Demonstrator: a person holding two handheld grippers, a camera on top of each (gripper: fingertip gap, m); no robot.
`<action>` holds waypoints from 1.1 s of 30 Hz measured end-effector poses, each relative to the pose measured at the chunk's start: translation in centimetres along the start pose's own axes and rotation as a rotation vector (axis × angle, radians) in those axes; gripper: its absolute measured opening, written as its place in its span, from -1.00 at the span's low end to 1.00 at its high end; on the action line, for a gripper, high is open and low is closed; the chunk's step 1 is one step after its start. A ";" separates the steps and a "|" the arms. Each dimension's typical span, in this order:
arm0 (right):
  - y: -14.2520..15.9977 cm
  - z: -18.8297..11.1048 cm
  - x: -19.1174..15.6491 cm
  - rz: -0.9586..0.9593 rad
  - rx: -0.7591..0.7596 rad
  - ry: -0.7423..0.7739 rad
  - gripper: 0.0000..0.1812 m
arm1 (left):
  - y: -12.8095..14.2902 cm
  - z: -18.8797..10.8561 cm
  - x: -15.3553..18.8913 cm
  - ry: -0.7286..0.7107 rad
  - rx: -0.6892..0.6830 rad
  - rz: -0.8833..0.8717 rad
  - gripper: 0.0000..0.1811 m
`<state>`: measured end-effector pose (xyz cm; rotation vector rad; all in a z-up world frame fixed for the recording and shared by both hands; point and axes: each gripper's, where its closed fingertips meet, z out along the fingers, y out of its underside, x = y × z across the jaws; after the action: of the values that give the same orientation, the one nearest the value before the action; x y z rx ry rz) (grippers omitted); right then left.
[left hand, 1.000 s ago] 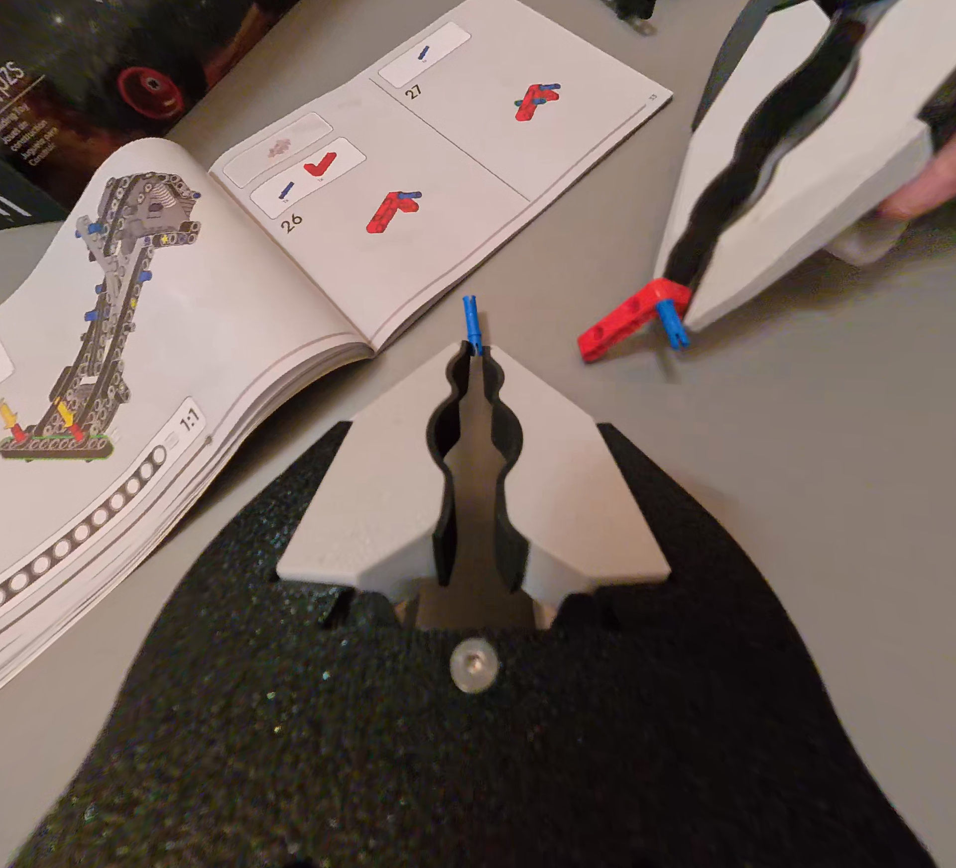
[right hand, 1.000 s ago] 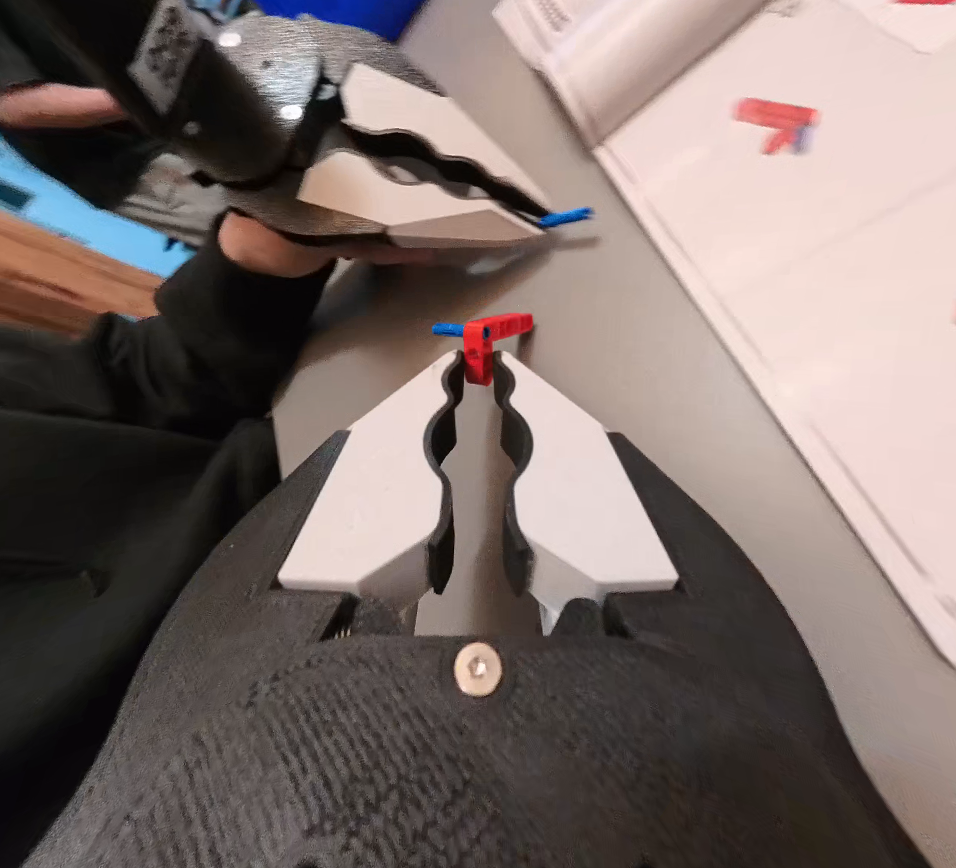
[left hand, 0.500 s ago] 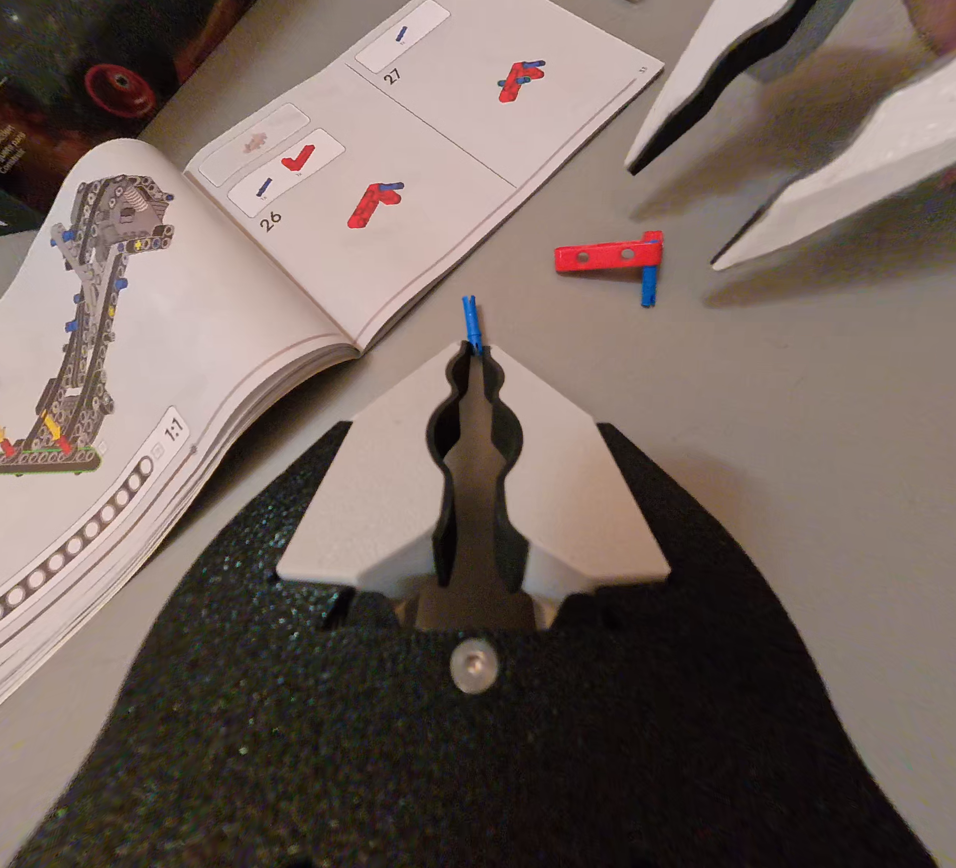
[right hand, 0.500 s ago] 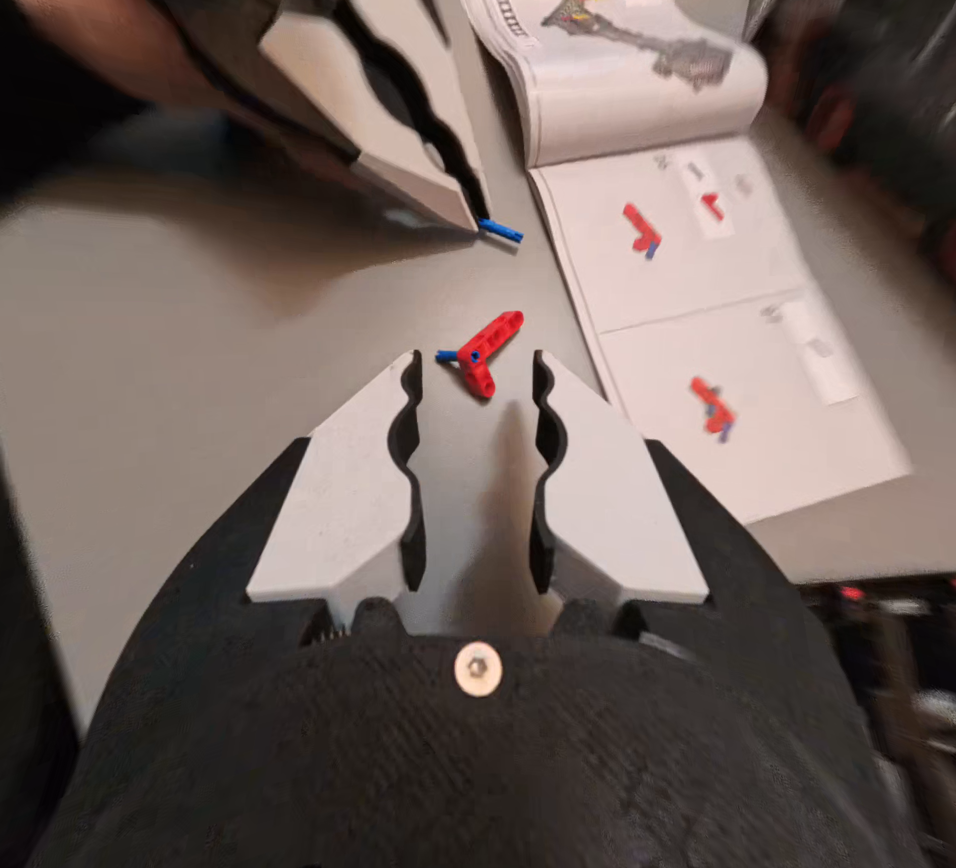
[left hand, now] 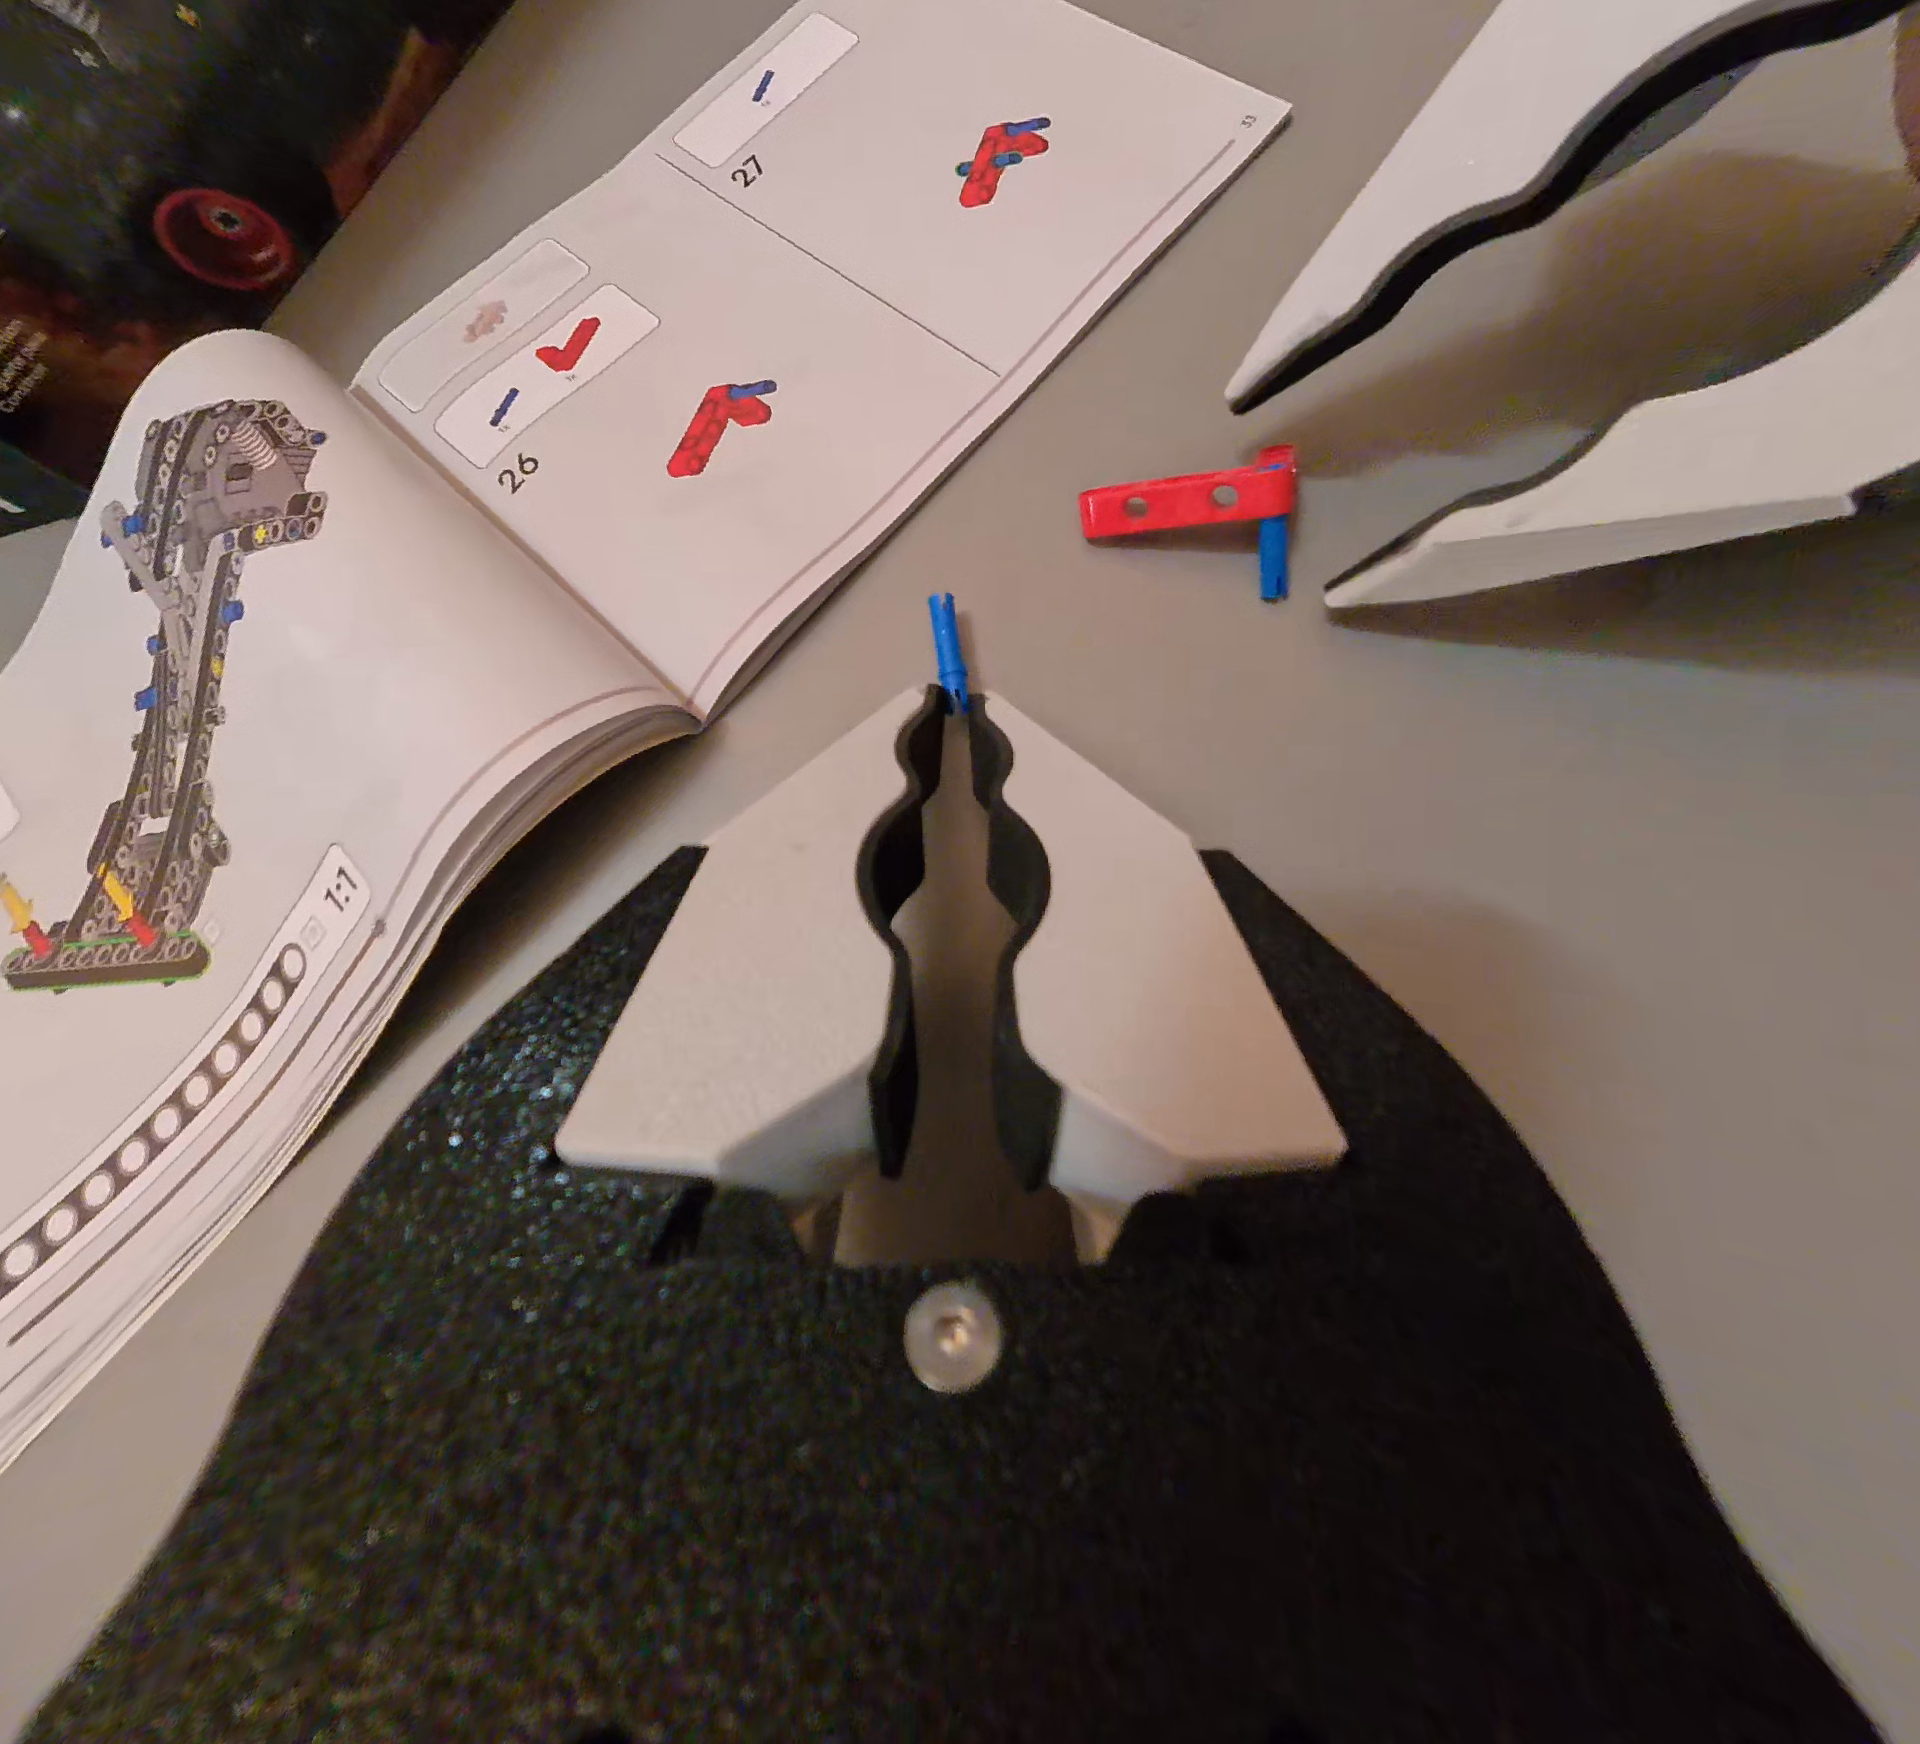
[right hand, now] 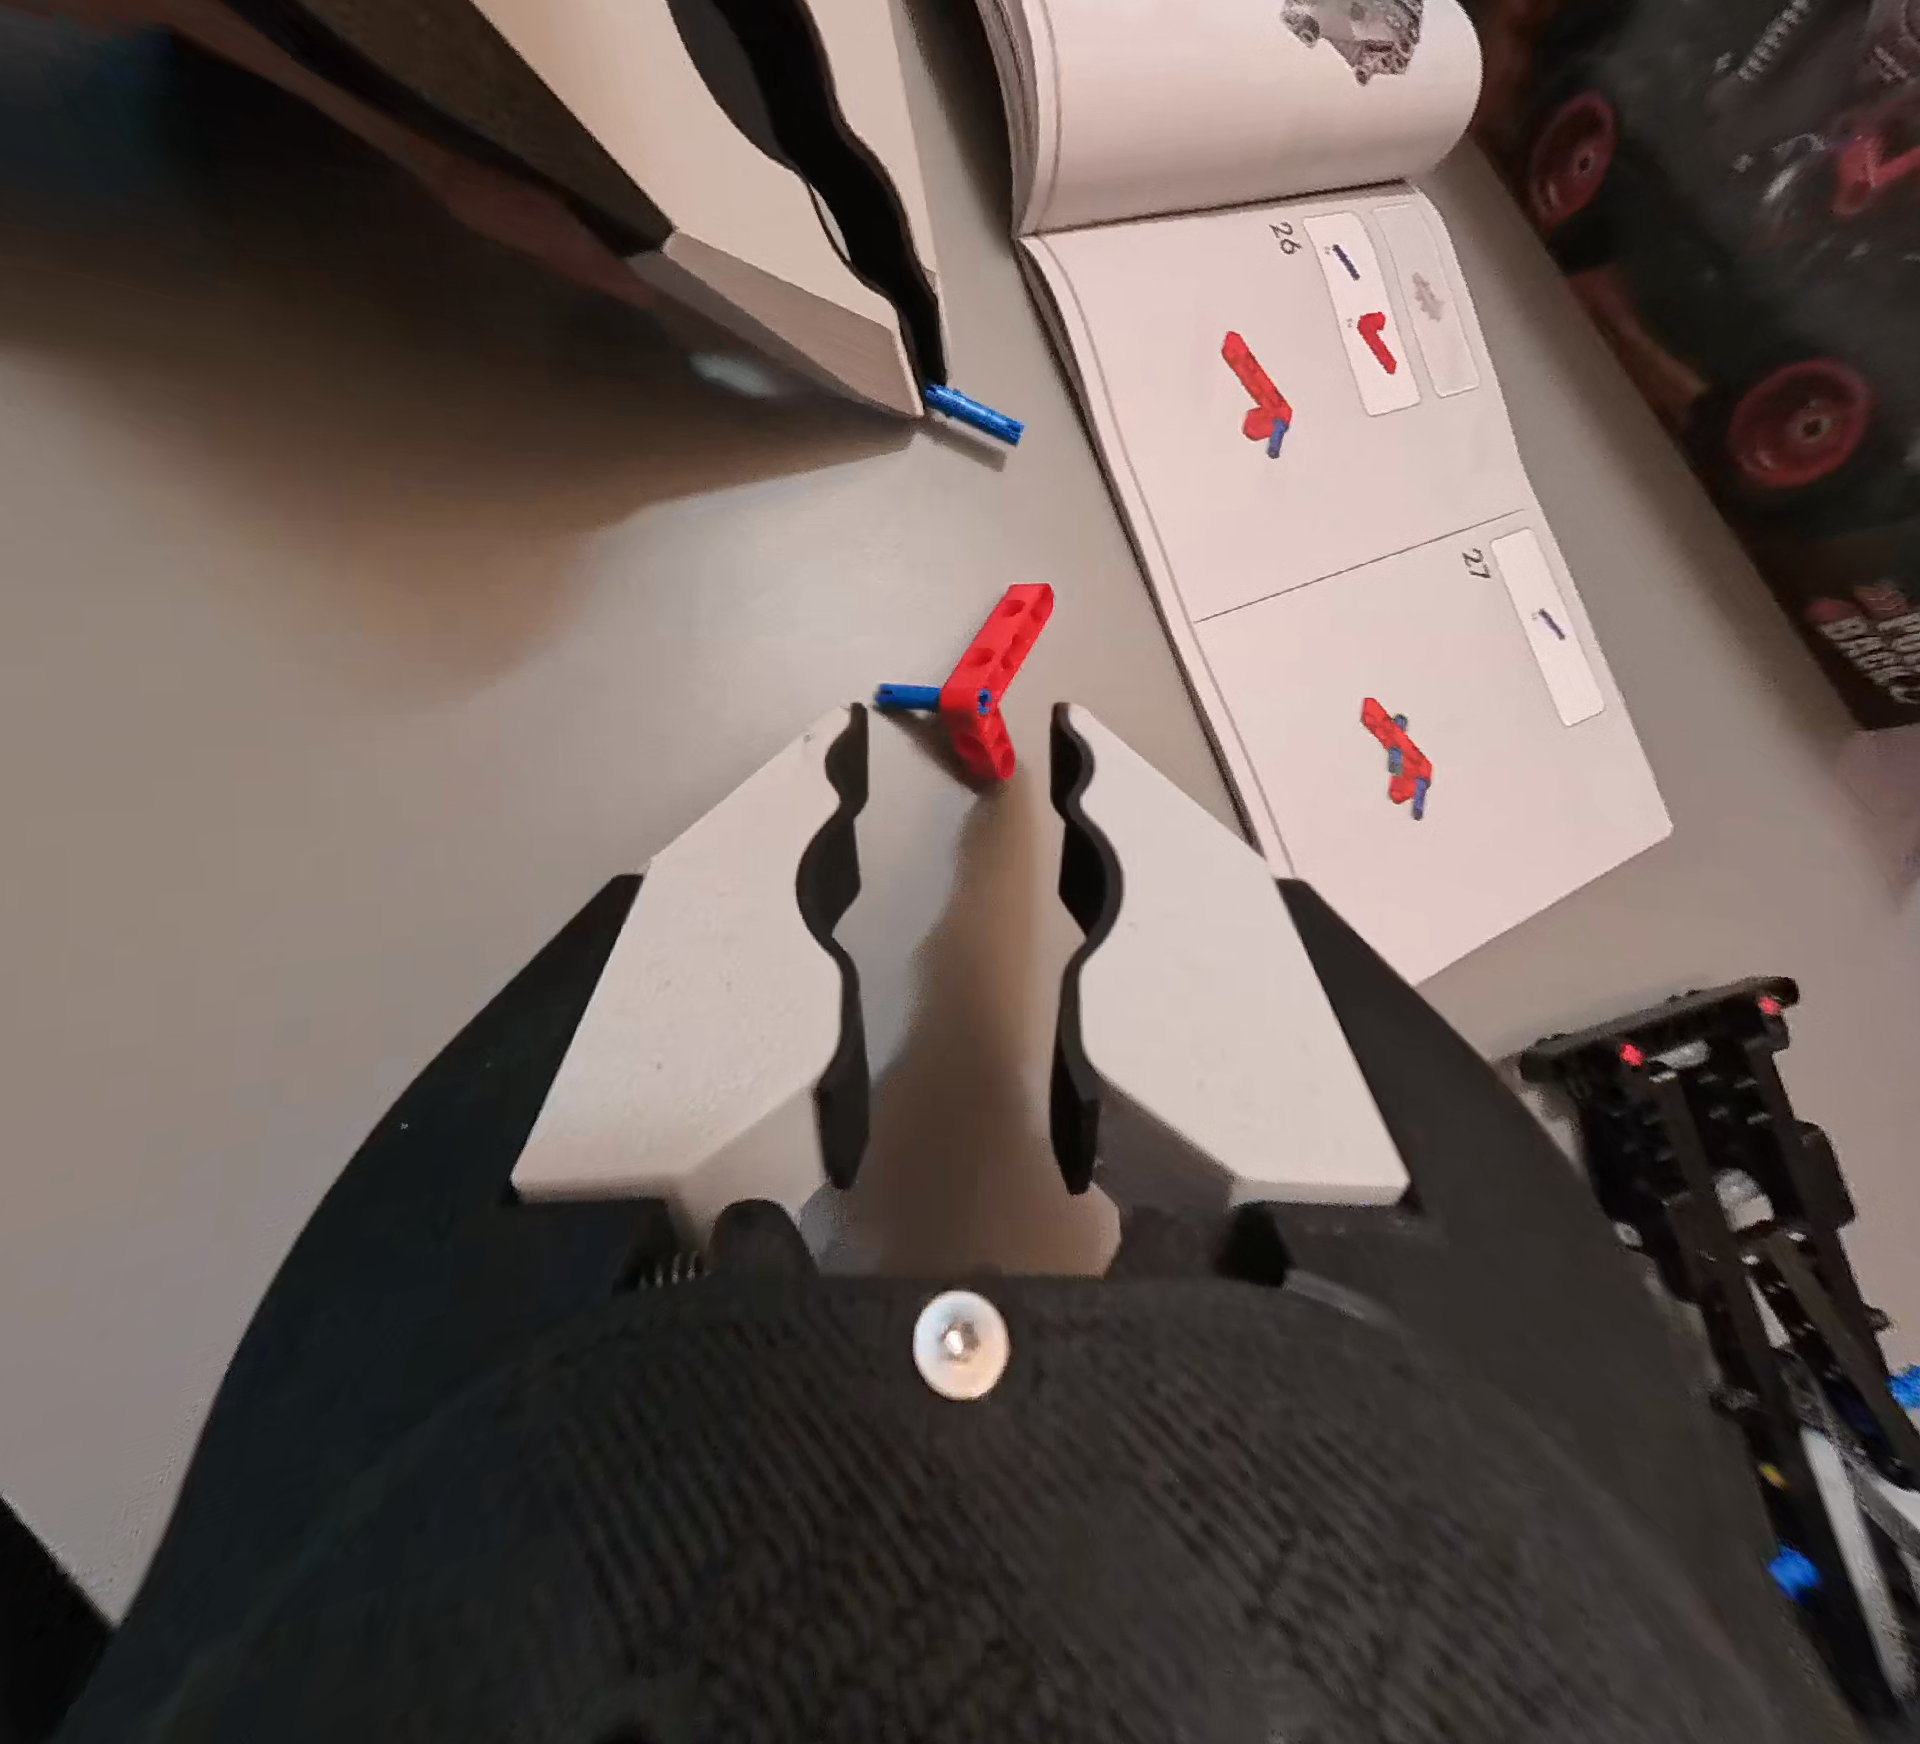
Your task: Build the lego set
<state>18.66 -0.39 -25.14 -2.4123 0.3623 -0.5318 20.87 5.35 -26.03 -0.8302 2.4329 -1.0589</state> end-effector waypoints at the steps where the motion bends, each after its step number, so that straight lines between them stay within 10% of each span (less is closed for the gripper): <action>1: 0.2 0.0 0.2 -0.013 -0.009 0.015 -0.64 | 0.0 0.0 0.0 -0.002 0.000 0.004 -0.98; 10: -0.4 0.2 -0.4 -0.026 0.028 0.020 -0.91 | -0.1 -0.1 0.1 -0.009 0.010 0.019 -0.98; 17: -3.1 -2.9 -4.7 0.747 0.188 -0.643 -0.91 | -0.5 -0.6 0.9 0.061 0.052 0.014 -0.98; 26: 1.4 -2.3 -4.5 0.913 0.008 -0.642 -0.93 | -0.8 -1.4 1.2 0.130 0.093 -0.014 -0.99; 33: 1.6 -3.9 -3.6 0.850 0.054 -0.586 -0.50 | -1.6 -1.8 2.6 0.185 0.146 0.050 -0.99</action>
<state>13.51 -2.34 -24.36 -1.9778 0.9979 0.5170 18.51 3.80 -23.86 -0.6465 2.4738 -1.3292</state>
